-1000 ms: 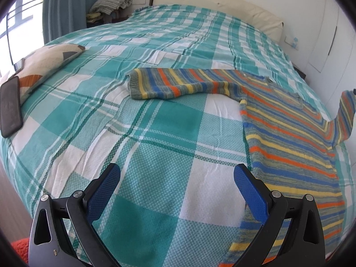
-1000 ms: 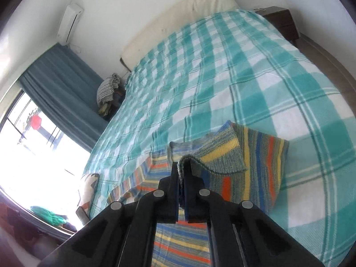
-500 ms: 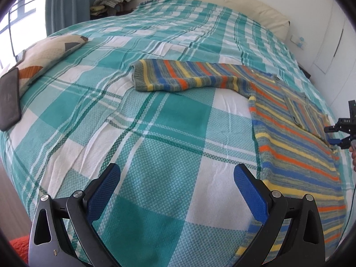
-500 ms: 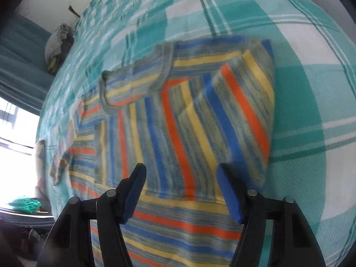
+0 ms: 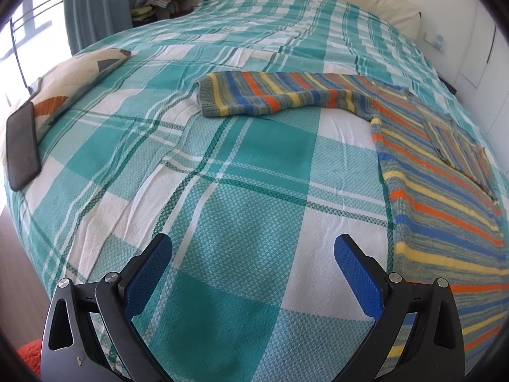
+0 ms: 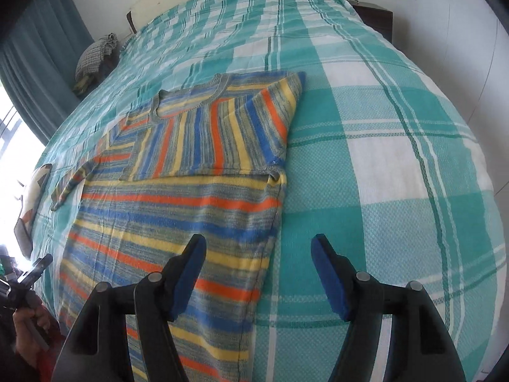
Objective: Fold small clothes
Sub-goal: 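Release the sweater and move both tools over the flattened sweater, then grasp the grey ribbed sleeve cuff with the left tool and lay it over the body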
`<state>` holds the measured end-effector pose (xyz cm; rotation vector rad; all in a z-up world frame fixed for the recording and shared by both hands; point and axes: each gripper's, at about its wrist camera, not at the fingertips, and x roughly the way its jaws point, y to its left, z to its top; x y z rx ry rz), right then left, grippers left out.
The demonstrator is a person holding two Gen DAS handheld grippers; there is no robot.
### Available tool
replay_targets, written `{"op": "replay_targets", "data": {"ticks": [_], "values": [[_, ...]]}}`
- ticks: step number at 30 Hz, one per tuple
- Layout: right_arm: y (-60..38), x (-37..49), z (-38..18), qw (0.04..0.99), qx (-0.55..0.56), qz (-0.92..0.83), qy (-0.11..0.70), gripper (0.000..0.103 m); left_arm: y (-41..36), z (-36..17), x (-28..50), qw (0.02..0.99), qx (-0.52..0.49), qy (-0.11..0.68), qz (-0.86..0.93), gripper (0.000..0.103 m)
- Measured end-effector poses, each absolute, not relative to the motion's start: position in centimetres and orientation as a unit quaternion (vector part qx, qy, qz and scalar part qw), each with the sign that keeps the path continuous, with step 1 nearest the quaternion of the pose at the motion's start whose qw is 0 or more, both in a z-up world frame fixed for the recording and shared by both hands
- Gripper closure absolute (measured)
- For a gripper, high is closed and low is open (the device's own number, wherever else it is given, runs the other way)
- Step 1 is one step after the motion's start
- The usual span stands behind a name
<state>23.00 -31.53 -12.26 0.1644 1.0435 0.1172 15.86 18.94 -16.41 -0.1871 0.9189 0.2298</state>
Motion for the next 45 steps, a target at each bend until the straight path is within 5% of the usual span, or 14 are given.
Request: {"op": "replay_targets", "data": {"ticks": [5,13,18,19,20,21,22,32,33,34,35,36,45], "values": [[-30.3,18.2,-12.4,0.870,0.099,0.064,0.479,0.035,19.2,-16.6,16.5,0.876,-0.115,0.460,0.088,0.001],[-25.4,12.3,-13.3,0.867,0.061,0.130,0.478,0.034,29.6,-14.7,24.8,0.853,-0.312,0.409,0.085,0.001],[-23.2,10.2,-15.1,0.857,0.037,0.154,0.491,0.034,32.6,-17.7,30.4,0.823,-0.333,0.447,0.107,0.012],[-22.9,10.0,-15.4,0.855,0.031,0.156,0.493,0.034,32.4,-17.7,31.1,0.828,-0.325,0.444,0.107,0.023],[-22.6,9.7,-15.6,0.854,0.029,0.158,0.495,0.034,32.3,-17.6,31.8,0.831,-0.321,0.443,0.102,0.067],[-22.4,9.6,-15.7,0.853,0.028,0.161,0.496,0.034,32.0,-17.7,32.5,0.826,-0.324,0.452,0.089,0.099],[-22.3,9.5,-15.7,0.853,0.028,0.163,0.494,0.034,31.6,-17.5,33.2,0.820,-0.326,0.463,0.083,0.100],[-21.4,8.1,-14.0,0.873,0.000,0.186,0.450,0.034,11.2,1.0,36.6,0.890,-0.178,0.384,-0.169,0.098],[-21.3,8.1,-14.0,0.873,0.002,0.188,0.451,0.034,8.9,1.4,37.0,0.886,-0.173,0.386,-0.192,0.092],[-21.4,8.0,-14.1,0.872,0.006,0.190,0.451,0.034,6.7,1.3,37.4,0.879,-0.165,0.393,-0.215,0.066],[-21.5,8.0,-14.2,0.871,0.013,0.192,0.453,0.034,4.7,1.0,38.0,0.869,-0.153,0.413,-0.226,0.022],[-21.7,7.9,-14.3,0.869,0.021,0.193,0.454,0.034,3.5,0.6,38.2,0.866,-0.143,0.426,-0.218,0.008],[-22.5,7.7,-14.8,0.866,0.041,0.196,0.458,0.034,9.0,-11.0,37.1,0.869,-0.136,0.475,-0.034,0.007]]}}
